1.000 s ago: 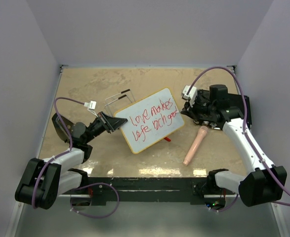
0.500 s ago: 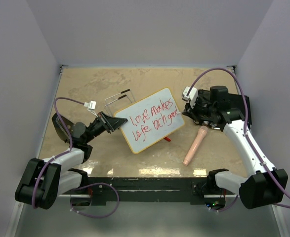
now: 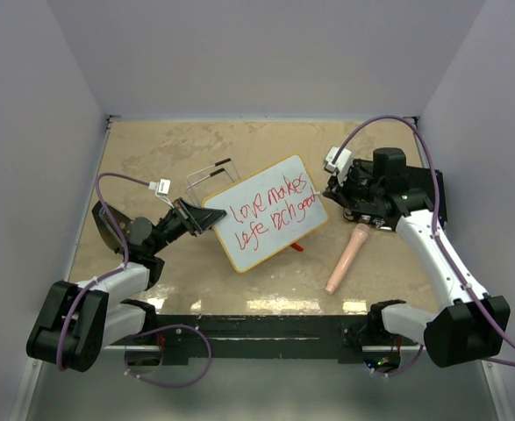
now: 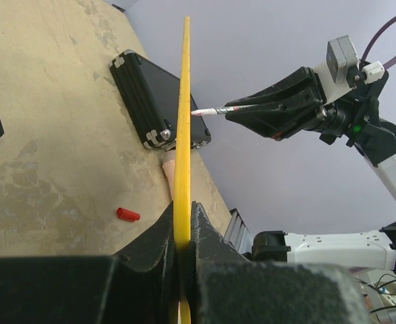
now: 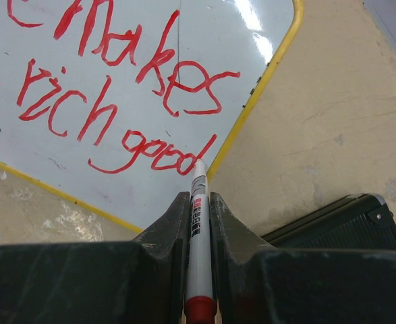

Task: Write a sentence on the whiteboard
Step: Write a sentence on the whiteboard, then place the whiteboard on the whiteboard stand.

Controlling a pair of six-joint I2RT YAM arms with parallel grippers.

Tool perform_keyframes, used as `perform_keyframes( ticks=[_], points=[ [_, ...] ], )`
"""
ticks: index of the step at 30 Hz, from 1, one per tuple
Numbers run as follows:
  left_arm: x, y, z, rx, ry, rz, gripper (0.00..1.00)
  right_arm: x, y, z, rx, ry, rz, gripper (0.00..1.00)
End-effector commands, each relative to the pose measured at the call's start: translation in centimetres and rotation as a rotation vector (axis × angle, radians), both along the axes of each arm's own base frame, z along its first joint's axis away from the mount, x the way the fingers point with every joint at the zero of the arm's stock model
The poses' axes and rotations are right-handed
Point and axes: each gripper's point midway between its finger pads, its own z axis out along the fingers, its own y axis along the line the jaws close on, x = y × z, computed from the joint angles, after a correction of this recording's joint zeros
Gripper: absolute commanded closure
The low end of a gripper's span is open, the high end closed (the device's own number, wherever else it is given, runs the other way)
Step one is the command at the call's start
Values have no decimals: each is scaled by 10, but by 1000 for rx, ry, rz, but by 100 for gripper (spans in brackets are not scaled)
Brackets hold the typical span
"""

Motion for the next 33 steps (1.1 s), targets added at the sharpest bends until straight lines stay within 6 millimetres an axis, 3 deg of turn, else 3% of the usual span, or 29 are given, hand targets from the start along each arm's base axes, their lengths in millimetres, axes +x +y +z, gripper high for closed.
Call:
perform_keyframes(
  ticks=[1,12,17,22,26,27,29,33],
  points=[
    [-9,-2,47,-66,-187,-31,100,16,1,23,22,-71,-28,100],
    [-7,-2,47,-64,-184,-22,100,-14,-6,-10,-47,32,15,100],
    [-7,-2,48,-64,-187,-23,100,-14,-14,-17,-83,40,-20,100],
    [-4,-1,45,-41,-185,-13,100,-9,-12,11,-45,-18,-25,100],
    [8,2,30,71,-179,33,100,-34,11,53,67,-76,159,100],
    [10,3,38,86,-206,46,100,-46,20,66,116,-79,222,100],
    [15,6,33,139,-213,65,100,-52,23,76,158,-89,262,100],
    [20,14,54,191,-294,83,100,-58,22,76,220,-108,307,100]
  ],
)
